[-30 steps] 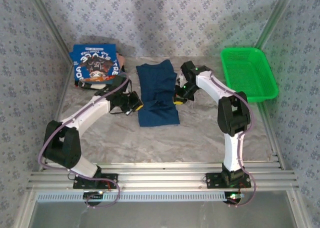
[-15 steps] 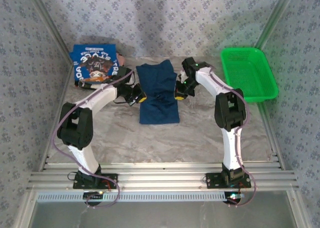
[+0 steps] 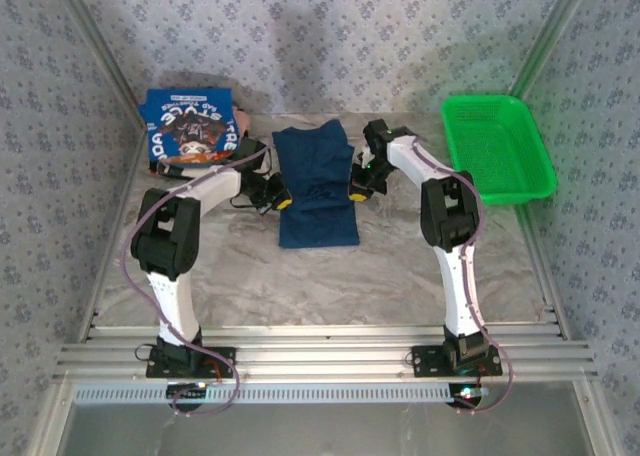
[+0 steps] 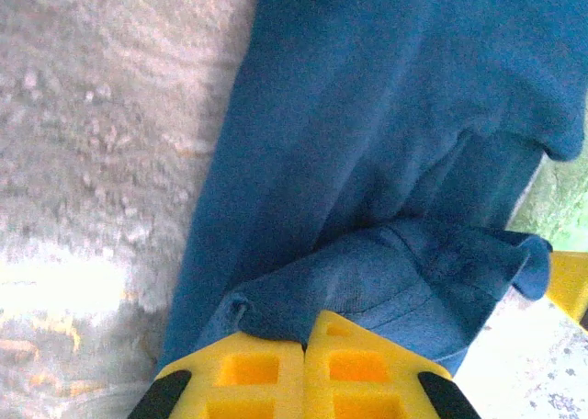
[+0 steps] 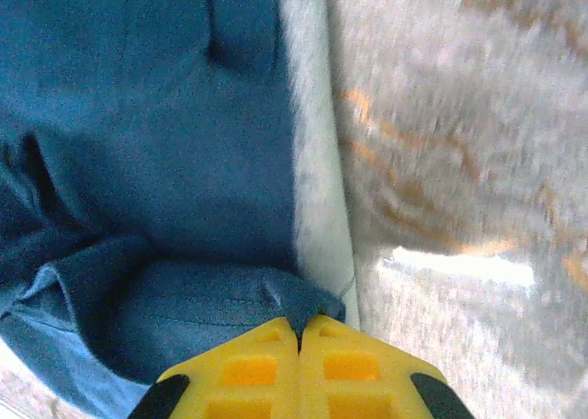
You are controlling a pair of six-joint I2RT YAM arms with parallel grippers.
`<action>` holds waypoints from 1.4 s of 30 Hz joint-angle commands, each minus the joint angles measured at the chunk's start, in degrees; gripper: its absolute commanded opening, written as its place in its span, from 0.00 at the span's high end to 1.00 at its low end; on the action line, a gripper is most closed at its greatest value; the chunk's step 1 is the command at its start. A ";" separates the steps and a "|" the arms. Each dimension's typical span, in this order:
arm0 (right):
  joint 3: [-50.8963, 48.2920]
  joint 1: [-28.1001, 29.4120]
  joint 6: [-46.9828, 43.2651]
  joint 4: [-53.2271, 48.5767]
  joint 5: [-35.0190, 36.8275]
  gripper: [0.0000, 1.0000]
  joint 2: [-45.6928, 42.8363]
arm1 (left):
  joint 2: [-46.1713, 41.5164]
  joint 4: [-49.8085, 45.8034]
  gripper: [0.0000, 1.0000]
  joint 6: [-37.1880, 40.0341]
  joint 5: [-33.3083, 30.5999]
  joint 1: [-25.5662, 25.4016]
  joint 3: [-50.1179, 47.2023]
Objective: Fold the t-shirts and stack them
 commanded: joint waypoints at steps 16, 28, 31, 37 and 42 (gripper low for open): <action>-20.35 -4.31 7.05 17.63 -13.57 0.65 -20.58 | -22.04 -5.29 0.42 0.28 -4.16 -1.47 -3.71; -28.81 -0.73 13.74 32.37 -15.42 0.98 -14.29 | -11.56 1.21 0.90 -1.92 -1.77 -5.91 -8.80; -24.79 -1.22 14.28 31.55 -14.54 0.99 -10.18 | -5.28 0.67 0.91 -1.03 -1.79 -5.66 -3.49; -18.96 -2.78 17.74 34.71 -13.88 0.95 -4.93 | 3.72 -0.36 0.85 0.09 -2.97 -2.95 8.74; -14.69 -4.30 18.31 33.97 -13.66 0.89 -2.99 | 9.08 -4.35 0.79 2.28 -3.45 -0.88 16.44</action>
